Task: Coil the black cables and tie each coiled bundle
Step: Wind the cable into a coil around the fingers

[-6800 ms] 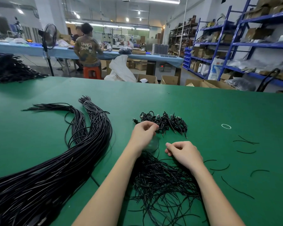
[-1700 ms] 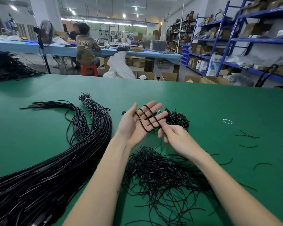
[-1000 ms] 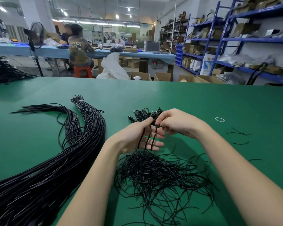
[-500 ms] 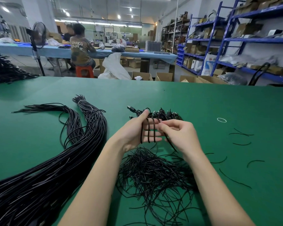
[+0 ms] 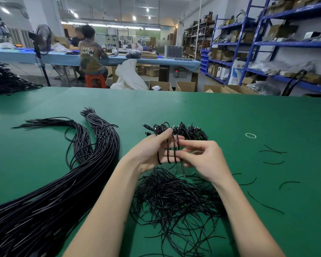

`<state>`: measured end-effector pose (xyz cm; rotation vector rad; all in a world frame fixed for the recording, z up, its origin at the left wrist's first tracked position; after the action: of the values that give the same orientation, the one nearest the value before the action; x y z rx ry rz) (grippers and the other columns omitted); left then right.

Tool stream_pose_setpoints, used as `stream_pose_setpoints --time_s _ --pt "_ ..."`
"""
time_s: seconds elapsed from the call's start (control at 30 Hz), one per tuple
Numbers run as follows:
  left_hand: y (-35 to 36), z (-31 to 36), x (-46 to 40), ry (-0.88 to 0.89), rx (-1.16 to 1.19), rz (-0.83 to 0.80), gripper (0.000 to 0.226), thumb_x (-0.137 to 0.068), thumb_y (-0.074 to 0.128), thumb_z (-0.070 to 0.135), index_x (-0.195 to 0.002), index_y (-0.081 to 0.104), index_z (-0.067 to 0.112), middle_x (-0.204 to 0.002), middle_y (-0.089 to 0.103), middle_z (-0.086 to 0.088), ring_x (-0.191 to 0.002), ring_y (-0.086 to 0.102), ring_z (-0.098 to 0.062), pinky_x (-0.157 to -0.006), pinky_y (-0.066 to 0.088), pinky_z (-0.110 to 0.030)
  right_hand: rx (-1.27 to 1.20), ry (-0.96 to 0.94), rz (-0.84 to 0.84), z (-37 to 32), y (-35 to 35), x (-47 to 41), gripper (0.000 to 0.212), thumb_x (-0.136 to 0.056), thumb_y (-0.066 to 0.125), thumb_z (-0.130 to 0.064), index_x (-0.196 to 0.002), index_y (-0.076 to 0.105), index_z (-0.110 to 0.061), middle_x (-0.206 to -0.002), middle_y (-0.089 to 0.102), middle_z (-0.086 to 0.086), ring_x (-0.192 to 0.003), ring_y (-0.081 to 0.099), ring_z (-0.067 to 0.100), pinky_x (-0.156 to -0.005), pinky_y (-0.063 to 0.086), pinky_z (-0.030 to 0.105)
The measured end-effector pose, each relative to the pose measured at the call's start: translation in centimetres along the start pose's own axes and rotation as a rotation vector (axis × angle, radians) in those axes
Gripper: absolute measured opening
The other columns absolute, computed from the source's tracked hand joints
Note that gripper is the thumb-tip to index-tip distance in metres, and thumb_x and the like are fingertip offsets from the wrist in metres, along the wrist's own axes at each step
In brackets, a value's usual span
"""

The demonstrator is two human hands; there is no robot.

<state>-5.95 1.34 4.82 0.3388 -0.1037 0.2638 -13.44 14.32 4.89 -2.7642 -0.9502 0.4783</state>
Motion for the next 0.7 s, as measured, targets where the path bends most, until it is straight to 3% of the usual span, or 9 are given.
stream_pose_setpoints --time_s 0.07,0.2,0.3,0.37,0.47,0.5,0.6,0.67,0.7 --pt "0.0 0.0 -0.1 0.031 -0.002 0.009 0.039 -0.100 0.055 0.028 -0.122 0.066 -0.002 -0.115 0.070 -0.022 -0.075 0.070 -0.021 -0.068 0.062 -0.030 0.014 -0.034 0.043 -0.1 0.0 0.1 0.025 -0.076 0.090 -0.020 -0.086 0.079 -0.039 -0.074 0.077 -0.007 -0.062 0.072 0.010 -0.069 0.063 0.029" --pt "-0.1 0.0 -0.2 0.066 -0.035 0.039 0.049 -0.075 0.075 0.026 -0.115 0.070 -0.001 -0.103 0.069 -0.013 -0.074 0.066 -0.016 -0.066 0.059 -0.025 0.130 -0.131 0.078 -0.8 0.3 0.0 0.020 -0.072 0.091 -0.020 -0.076 0.077 -0.033 -0.070 0.076 -0.012 -0.065 0.073 0.005 -0.064 0.058 0.016" --pt "-0.1 -0.2 -0.2 0.058 -0.050 0.053 0.044 -0.077 0.076 0.022 -0.112 0.070 -0.004 -0.094 0.069 -0.012 -0.072 0.065 -0.016 -0.059 0.055 -0.022 0.137 -0.023 -0.101 -0.5 0.1 -0.1 0.017 -0.073 0.091 -0.023 -0.081 0.077 -0.028 -0.076 0.078 -0.007 -0.072 0.075 0.009 -0.069 0.060 0.022" --pt "-0.1 -0.5 -0.2 0.026 -0.004 0.020 0.031 -0.086 0.071 0.013 -0.111 0.069 -0.005 -0.097 0.073 -0.014 -0.077 0.071 -0.020 -0.067 0.062 -0.027 0.036 0.054 -0.166 -0.5 -1.0 -0.1 0.013 -0.079 0.086 -0.028 -0.088 0.077 -0.024 -0.082 0.079 -0.004 -0.079 0.075 0.014 -0.069 0.060 0.028" --pt "1.0 -0.8 0.1 -0.018 -0.045 -0.084 0.021 -0.092 0.065 0.009 -0.109 0.070 -0.003 -0.101 0.075 -0.017 -0.088 0.075 -0.023 -0.079 0.062 -0.033 0.111 -0.047 0.120 -2.0 -3.5 -0.5 0.022 -0.081 0.077 -0.050 -0.090 0.078 -0.029 -0.087 0.077 -0.013 -0.082 0.068 0.008 -0.074 0.053 0.029" --pt "1.7 -0.9 0.2 -0.024 -0.089 -0.135 0.019 -0.093 0.065 0.009 -0.107 0.070 -0.002 -0.099 0.075 -0.017 -0.088 0.075 -0.022 -0.079 0.062 -0.031 0.146 -0.090 0.110 -2.7 -3.3 -0.5 0.031 -0.077 0.075 -0.059 -0.093 0.078 -0.031 -0.091 0.076 -0.017 -0.088 0.068 0.005 -0.080 0.053 0.028" --pt "4.0 -1.5 0.7 0.004 -0.259 -0.291 0.012 -0.094 0.066 0.005 -0.105 0.070 0.007 -0.092 0.074 -0.014 -0.079 0.073 -0.020 -0.072 0.061 -0.028 0.193 -0.031 -0.168 -3.8 -0.4 0.0 0.052 -0.066 0.069 -0.074 -0.101 0.077 -0.037 -0.098 0.076 -0.022 -0.093 0.070 0.000 -0.085 0.056 0.028" --pt "4.6 -1.7 1.1 0.012 -0.332 -0.372 0.011 -0.092 0.065 0.004 -0.099 0.070 0.010 -0.092 0.072 -0.015 -0.078 0.071 -0.022 -0.073 0.061 -0.031 0.143 0.062 -0.301 -3.4 1.1 0.4 0.041 -0.074 0.075 -0.064 -0.098 0.077 -0.031 -0.089 0.078 -0.011 -0.074 0.071 0.007 -0.071 0.058 0.030" --pt "4.6 -1.8 1.2 -0.013 -0.325 -0.402 0.009 -0.092 0.064 0.002 -0.098 0.070 0.006 -0.092 0.073 -0.015 -0.081 0.072 -0.022 -0.075 0.061 -0.032 0.112 0.071 -0.288 -3.3 1.3 0.3 0.031 -0.080 0.078 -0.053 -0.094 0.078 -0.026 -0.084 0.078 -0.006 -0.069 0.069 0.010 -0.068 0.056 0.031"
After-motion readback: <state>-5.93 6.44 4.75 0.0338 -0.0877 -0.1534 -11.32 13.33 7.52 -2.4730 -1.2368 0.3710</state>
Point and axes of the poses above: each hand's wrist, its own x-axis away from the middle knuckle, its own y-axis out of the palm, z = x × y, the point moved 5 cm from there along -x, towards the middle knuckle
